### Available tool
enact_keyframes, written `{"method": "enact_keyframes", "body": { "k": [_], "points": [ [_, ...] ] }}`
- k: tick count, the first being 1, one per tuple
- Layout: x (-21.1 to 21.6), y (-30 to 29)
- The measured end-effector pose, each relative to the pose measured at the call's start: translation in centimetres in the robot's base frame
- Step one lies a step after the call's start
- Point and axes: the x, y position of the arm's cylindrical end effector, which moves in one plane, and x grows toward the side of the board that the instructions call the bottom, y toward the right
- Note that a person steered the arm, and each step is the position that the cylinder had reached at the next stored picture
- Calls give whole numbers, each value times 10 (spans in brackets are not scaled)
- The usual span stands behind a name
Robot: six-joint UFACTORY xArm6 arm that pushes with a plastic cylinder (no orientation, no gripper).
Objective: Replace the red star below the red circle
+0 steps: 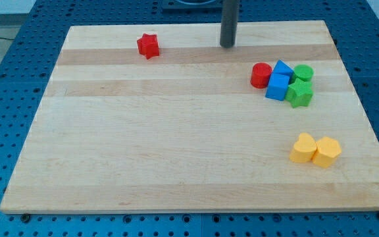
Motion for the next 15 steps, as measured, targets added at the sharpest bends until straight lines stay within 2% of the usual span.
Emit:
{"method": "enact_keyframes", "body": {
  "k": [1, 2, 3, 4, 5, 7, 8, 9, 10, 11, 12, 14, 15],
  "points": [
    [-26, -109],
    [-10, -197],
    [44, -156],
    [80, -97],
    [116, -94],
    [161, 3],
    [177, 9],
    [191, -22],
    [193, 1],
    [176, 19],
    [172, 9],
    [177, -138],
    [177, -185]
  ]
}}
